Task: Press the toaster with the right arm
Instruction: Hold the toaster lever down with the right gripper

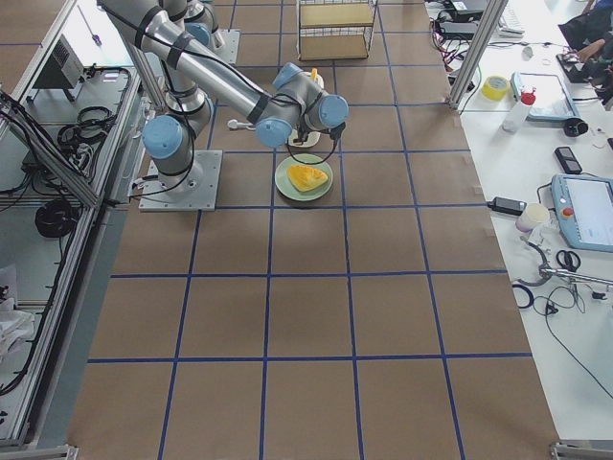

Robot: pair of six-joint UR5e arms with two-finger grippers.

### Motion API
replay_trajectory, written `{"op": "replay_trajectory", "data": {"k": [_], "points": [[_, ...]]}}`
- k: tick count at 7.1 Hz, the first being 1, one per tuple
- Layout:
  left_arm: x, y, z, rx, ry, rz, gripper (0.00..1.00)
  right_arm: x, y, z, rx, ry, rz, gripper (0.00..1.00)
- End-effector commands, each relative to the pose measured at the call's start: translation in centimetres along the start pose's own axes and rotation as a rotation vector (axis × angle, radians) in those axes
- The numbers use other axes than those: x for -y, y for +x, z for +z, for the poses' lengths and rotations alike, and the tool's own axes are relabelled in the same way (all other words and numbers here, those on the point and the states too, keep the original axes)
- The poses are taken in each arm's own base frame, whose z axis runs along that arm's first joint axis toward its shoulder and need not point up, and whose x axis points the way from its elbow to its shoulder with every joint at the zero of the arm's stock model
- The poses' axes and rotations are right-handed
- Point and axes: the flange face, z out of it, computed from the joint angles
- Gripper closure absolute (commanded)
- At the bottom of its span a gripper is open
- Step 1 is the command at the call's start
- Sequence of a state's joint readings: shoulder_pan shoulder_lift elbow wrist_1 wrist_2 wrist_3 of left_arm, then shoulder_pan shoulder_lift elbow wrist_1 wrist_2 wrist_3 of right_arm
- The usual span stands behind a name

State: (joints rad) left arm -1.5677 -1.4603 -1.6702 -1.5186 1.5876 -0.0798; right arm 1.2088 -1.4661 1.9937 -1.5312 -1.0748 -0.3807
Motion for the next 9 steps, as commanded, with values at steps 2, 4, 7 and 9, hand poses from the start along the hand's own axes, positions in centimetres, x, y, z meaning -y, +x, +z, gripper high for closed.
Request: {"op": "replay_trajectory", "data": {"k": [2, 4, 7, 9], "points": [[0.0, 0.0, 0.0, 0.000, 0.000, 0.000, 0.00, 0.0, 0.6, 1.1, -0.007, 0.017, -0.007, 1.00], [0.0, 0.0, 0.0, 0.000, 0.000, 0.000, 0.00, 0.2, 0.8, 1.3, -0.013, 0.030, -0.019, 1.00], [0.0, 0.0, 0.0, 0.000, 0.000, 0.000, 0.00, 0.7, 1.2, 1.7, -0.017, 0.035, -0.023, 1.00], [0.0, 0.0, 0.0, 0.000, 0.000, 0.000, 0.00, 0.6, 1.5, 2.2, -0.017, 0.039, -0.024, 1.00]]}}
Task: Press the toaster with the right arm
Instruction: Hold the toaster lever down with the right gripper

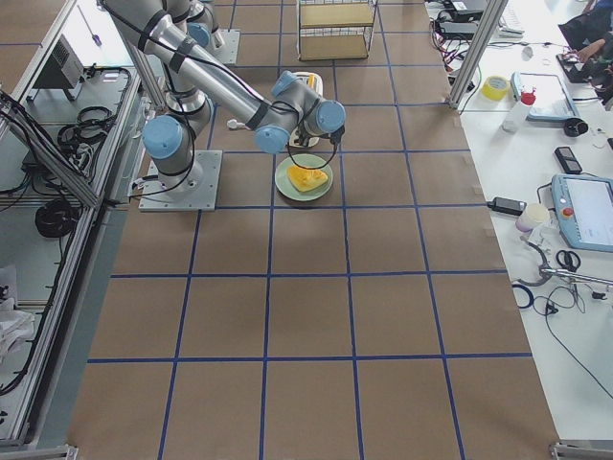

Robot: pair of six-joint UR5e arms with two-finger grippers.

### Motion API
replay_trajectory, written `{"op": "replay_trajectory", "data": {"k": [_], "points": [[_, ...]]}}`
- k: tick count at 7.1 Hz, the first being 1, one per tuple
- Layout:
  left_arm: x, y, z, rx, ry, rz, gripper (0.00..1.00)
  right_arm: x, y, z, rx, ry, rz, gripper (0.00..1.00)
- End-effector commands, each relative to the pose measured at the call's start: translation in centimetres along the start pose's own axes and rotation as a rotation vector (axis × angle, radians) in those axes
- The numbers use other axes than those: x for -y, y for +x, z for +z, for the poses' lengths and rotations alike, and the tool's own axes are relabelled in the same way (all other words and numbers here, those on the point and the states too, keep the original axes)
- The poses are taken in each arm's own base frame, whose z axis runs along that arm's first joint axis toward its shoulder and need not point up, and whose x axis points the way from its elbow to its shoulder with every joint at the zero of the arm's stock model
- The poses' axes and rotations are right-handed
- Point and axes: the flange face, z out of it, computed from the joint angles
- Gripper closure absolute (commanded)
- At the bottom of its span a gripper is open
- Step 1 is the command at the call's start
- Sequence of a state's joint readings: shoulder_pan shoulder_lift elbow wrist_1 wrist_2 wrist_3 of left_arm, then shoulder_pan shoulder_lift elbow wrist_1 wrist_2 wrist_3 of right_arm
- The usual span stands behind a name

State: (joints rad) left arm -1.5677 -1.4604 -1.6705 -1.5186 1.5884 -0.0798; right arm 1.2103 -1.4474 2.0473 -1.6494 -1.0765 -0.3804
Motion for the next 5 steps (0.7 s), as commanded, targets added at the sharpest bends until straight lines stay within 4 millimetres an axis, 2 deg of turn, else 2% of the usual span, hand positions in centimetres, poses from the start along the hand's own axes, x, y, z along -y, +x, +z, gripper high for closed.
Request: {"op": "replay_trajectory", "data": {"k": [1, 5], "points": [[0.0, 0.0, 0.0, -0.001, 0.000, 0.000, 0.00, -0.3, 0.5, 1.0, 0.001, 0.002, -0.001, 1.00], [0.0, 0.0, 0.0, -0.001, 0.000, 0.000, 0.00, 0.2, 1.5, 2.5, -0.004, 0.010, -0.004, 1.00]]}}
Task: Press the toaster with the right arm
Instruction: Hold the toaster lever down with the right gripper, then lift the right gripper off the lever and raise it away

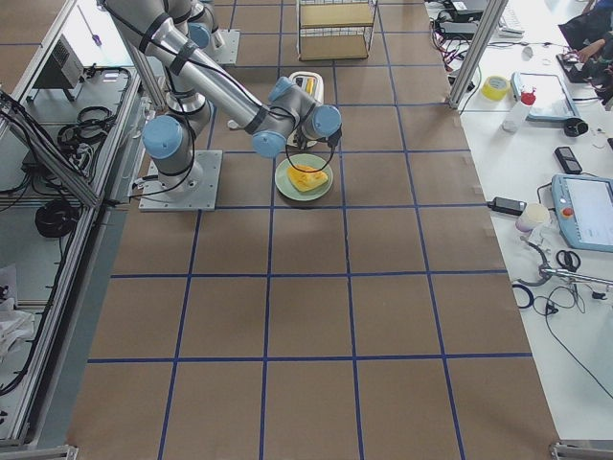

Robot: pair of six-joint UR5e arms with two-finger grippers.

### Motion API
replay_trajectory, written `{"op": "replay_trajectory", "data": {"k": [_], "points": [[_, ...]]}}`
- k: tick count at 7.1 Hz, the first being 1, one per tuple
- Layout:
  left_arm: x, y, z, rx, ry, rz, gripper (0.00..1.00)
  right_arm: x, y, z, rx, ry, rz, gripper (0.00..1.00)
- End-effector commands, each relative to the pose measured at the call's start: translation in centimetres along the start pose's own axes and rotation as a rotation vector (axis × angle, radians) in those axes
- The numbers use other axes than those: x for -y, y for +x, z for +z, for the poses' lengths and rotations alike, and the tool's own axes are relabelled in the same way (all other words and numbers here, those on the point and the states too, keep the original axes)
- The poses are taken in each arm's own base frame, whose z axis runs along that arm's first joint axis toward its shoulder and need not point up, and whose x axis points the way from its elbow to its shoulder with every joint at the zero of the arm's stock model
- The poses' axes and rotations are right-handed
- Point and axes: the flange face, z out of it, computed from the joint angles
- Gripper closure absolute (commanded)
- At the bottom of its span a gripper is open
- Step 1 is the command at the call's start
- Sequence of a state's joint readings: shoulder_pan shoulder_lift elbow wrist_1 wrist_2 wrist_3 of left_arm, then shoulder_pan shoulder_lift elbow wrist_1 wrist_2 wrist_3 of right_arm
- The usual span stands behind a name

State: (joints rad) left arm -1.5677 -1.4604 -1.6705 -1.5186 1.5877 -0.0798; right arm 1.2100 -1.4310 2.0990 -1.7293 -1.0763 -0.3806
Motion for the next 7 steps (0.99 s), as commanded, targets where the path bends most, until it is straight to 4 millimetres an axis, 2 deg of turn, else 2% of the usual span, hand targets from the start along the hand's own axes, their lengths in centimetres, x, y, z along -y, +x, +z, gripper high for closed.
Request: {"op": "replay_trajectory", "data": {"k": [1, 2, 3, 7], "points": [[0.0, 0.0, 0.0, 0.000, 0.000, 0.000, 0.00, 0.2, 0.0, 0.0, -0.006, 0.010, 0.007, 1.00], [0.0, 0.0, 0.0, 0.000, 0.000, 0.000, 0.00, 0.1, -0.1, -0.2, -0.013, 0.009, 0.030, 1.00], [0.0, 0.0, 0.0, 0.000, 0.000, 0.000, 0.00, -0.2, -0.3, -1.4, -0.075, 0.022, 0.049, 1.00], [0.0, 0.0, 0.0, 0.002, 0.000, 0.000, 0.00, -0.3, -5.7, -11.2, -0.122, 0.052, 0.075, 1.00]]}}
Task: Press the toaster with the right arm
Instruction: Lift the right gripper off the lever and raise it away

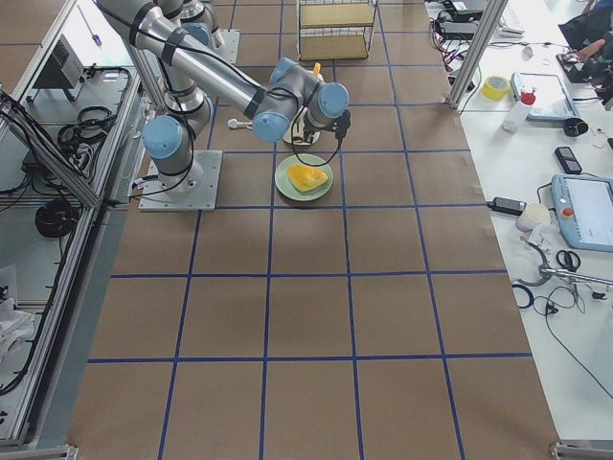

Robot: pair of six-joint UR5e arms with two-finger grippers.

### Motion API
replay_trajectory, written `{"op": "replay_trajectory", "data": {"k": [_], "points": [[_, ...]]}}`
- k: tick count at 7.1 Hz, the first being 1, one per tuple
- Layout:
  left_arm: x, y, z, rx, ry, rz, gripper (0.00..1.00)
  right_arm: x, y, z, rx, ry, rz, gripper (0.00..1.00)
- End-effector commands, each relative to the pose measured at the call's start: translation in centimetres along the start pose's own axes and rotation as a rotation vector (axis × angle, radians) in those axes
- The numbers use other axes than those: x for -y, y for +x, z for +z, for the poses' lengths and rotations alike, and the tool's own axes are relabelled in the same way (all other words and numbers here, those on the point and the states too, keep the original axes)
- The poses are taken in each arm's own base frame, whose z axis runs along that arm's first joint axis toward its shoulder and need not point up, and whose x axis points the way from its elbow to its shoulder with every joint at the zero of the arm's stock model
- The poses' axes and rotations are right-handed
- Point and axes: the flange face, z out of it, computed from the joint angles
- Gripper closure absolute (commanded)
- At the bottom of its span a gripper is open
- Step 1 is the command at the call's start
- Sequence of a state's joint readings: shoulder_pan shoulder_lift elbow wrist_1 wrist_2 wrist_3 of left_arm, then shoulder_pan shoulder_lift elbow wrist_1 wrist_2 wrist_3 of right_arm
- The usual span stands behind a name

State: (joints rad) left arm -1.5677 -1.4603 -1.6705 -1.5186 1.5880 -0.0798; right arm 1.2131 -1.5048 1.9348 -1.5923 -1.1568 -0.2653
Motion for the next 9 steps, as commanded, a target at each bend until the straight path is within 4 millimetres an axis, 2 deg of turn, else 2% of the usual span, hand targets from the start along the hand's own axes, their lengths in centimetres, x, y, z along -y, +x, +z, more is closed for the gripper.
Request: {"op": "replay_trajectory", "data": {"k": [1, 2, 3, 4, 5, 6, 7, 8, 9], "points": [[0.0, 0.0, 0.0, 0.000, 0.000, 0.000, 0.00, 0.0, -2.9, -7.6, -0.058, 0.005, -0.002, 1.00], [0.0, 0.0, 0.0, 0.001, 0.000, 0.000, 0.00, -0.5, -4.8, -12.4, -0.138, 0.027, 0.008, 1.00], [0.0, 0.0, 0.0, 0.000, 0.000, 0.000, 0.00, -1.5, -6.8, -16.4, -0.176, 0.046, 0.037, 1.00], [0.0, 0.0, 0.0, 0.000, 0.000, 0.000, 0.00, -2.2, -9.1, -18.7, -0.232, 0.082, 0.070, 1.00], [0.0, 0.0, 0.0, 0.000, 0.000, 0.000, 0.00, -2.8, -12.4, -18.6, -0.321, 0.106, 0.064, 0.65], [0.0, 0.0, 0.0, 0.000, 0.000, 0.000, 0.00, -3.3, -15.3, -17.4, -0.393, 0.111, 0.007, 0.35], [0.0, 0.0, 0.0, 0.000, 0.000, 0.000, 0.00, -3.4, -17.9, -16.5, -0.404, 0.158, -0.009, 0.14], [0.0, 0.0, 0.0, 0.000, 0.000, 0.000, 0.00, -3.6, -20.5, -15.2, -0.409, 0.224, -0.010, 0.05], [0.0, 0.0, 0.0, 0.000, 0.000, 0.000, 0.00, -3.4, -21.7, -14.9, -0.448, 0.280, -0.042, 0.05]]}}
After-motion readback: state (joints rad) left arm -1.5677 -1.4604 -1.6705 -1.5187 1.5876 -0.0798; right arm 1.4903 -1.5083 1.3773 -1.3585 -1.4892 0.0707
